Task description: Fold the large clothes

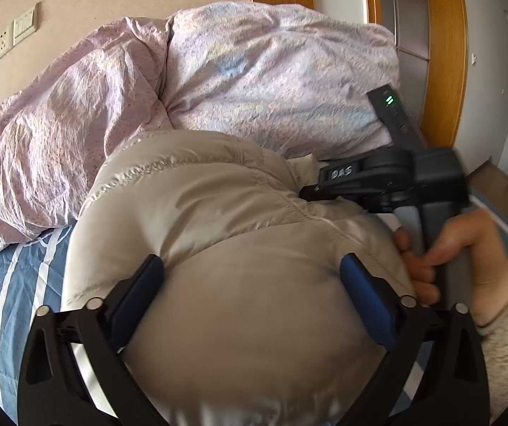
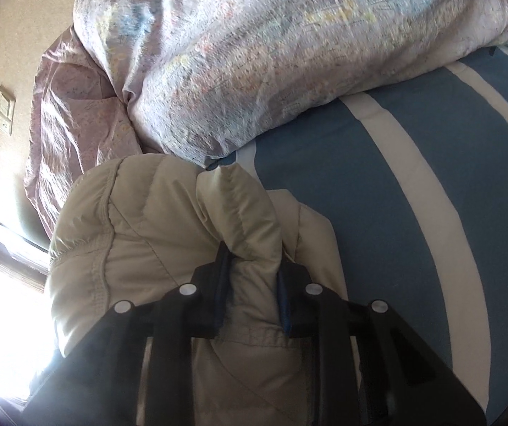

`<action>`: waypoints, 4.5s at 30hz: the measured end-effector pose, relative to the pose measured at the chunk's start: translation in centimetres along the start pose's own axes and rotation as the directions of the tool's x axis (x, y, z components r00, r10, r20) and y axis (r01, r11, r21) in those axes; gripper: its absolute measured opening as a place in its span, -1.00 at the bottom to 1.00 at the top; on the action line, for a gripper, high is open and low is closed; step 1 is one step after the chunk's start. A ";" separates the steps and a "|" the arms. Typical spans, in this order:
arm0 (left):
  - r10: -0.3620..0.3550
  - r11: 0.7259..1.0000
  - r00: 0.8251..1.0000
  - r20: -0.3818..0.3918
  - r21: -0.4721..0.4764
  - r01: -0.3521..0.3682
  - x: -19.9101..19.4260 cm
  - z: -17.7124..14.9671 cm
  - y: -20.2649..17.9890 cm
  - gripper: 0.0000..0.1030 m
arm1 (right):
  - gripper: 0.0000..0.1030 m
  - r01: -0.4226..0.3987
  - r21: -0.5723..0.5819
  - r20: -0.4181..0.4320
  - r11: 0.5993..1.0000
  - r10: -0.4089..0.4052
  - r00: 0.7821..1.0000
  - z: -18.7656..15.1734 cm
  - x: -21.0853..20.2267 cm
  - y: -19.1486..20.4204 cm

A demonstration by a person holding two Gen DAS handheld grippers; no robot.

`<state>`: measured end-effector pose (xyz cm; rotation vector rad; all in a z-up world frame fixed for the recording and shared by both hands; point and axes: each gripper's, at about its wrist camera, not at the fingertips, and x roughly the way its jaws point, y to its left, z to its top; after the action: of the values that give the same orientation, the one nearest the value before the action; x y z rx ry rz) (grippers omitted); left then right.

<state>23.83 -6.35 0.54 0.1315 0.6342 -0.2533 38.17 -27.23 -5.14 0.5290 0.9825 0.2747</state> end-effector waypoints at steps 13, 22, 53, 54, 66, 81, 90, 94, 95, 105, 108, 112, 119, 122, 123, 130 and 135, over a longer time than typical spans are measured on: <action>0.036 0.996 0.997 -0.070 -0.077 -0.041 -0.8 -0.6 5.5 0.93 | -0.09 -0.001 0.026 0.012 1.000 0.001 1.000 0.0 -2.5 0.4; 0.040 0.995 0.996 -0.085 -0.091 -0.048 -0.6 -0.7 5.9 0.95 | 0.14 -0.086 -0.015 -0.039 0.996 0.085 0.996 -3.1 -6.3 -1.0; 0.096 0.994 0.991 -0.097 -0.048 -0.101 0.6 -1.2 4.3 0.97 | -0.31 0.059 -0.215 0.061 0.975 -0.047 0.997 -2.6 -1.7 6.6; 0.100 0.994 0.991 -0.093 -0.043 -0.104 0.6 -1.2 4.2 0.97 | -0.31 0.030 -0.177 0.043 0.984 -0.022 0.999 -2.5 -1.0 5.8; 0.084 0.985 0.996 -0.001 -0.153 -0.083 -4.8 -0.5 7.8 0.91 | -0.26 -0.021 -0.193 0.043 0.981 0.030 0.999 -3.7 -3.3 5.3; 0.108 0.987 0.990 -0.088 -0.112 -0.117 -3.7 -2.7 8.2 0.96 | -0.04 0.058 -0.308 0.052 0.950 -0.044 0.998 -10.0 -6.4 4.9; 0.058 0.975 0.991 -0.116 -0.208 -0.082 -2.0 -3.7 9.1 0.97 | 0.10 0.058 -0.280 0.029 0.958 -0.052 0.998 -10.2 -5.4 4.2; 0.066 0.971 0.993 -0.094 -0.221 -0.086 -3.6 -3.4 9.6 0.97 | 0.66 0.121 -0.299 0.080 0.947 -0.101 0.992 -10.2 -7.3 5.3; 0.073 0.971 0.993 -0.093 -0.222 -0.092 -3.8 -3.3 9.6 0.97 | 0.72 0.143 -0.306 0.096 0.941 -0.119 0.988 -10.3 -7.7 5.6; 0.165 0.959 0.984 -0.066 -0.221 -0.176 -7.4 -2.7 9.6 0.97 | 0.96 0.378 -0.351 0.222 0.857 -0.316 0.922 -11.4 -10.5 9.0; 0.181 0.959 0.981 -0.069 -0.208 -0.192 -8.4 -2.7 9.0 0.97 | 0.96 0.353 -0.347 0.219 0.869 -0.291 0.931 -12.0 -11.7 9.1; 0.197 0.958 0.976 -0.091 -0.193 -0.211 -9.6 -3.1 8.2 0.97 | 0.96 0.355 -0.346 0.224 0.869 -0.290 0.930 -12.7 -13.1 9.6; 0.205 0.954 0.969 -0.139 -0.194 -0.230 -11.6 -4.8 7.1 0.97 | 0.96 0.365 -0.349 0.228 0.863 -0.299 0.927 -15.3 -15.2 9.9; 0.199 0.954 0.966 -0.162 -0.194 -0.229 -12.3 -5.7 6.4 0.97 | 0.96 0.377 -0.356 0.223 0.855 -0.313 0.923 -16.8 -15.8 9.9; 0.201 0.953 0.965 -0.171 -0.193 -0.232 -12.6 -6.0 6.1 0.97 | 0.96 0.383 -0.364 0.223 0.849 -0.320 0.921 -17.3 -15.9 10.1; 0.194 0.951 0.959 -0.205 -0.198 -0.235 -13.8 -7.0 4.9 0.97 | 0.96 0.414 -0.411 0.245 0.812 -0.339 0.908 -19.9 -17.0 11.1; 0.185 0.949 0.958 -0.218 -0.214 -0.232 -14.5 -7.4 4.6 0.97 | 0.96 0.400 -0.386 0.220 0.831 -0.338 0.915 -20.1 -17.5 10.5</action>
<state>9.61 2.31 3.55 -0.0084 0.8350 0.0445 11.94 -20.27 4.12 -0.0487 0.8320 0.0918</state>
